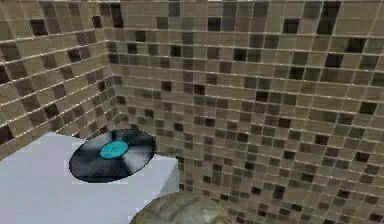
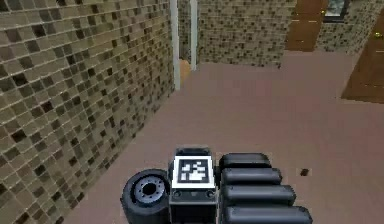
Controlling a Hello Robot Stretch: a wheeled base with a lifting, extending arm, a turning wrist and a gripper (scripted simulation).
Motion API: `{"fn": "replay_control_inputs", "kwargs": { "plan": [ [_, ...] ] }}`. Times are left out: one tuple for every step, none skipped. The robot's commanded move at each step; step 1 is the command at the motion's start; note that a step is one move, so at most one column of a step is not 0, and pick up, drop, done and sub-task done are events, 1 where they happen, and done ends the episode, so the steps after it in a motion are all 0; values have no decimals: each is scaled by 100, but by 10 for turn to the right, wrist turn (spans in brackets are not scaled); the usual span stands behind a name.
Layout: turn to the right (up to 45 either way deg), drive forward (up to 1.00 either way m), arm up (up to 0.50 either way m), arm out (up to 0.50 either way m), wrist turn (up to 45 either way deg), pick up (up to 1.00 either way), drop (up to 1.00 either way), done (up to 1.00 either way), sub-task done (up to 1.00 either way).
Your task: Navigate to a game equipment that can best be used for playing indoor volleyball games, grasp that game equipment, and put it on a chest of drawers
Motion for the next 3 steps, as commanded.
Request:
{"fn": "replay_control_inputs", "kwargs": {
  "plan": [
    [-450,0,0,0,0,0,0,0,0],
    [-450,0,0,0,0,0,0,0,0],
    [-450,0,0,0,0,0,0,0,0]
  ]
}}
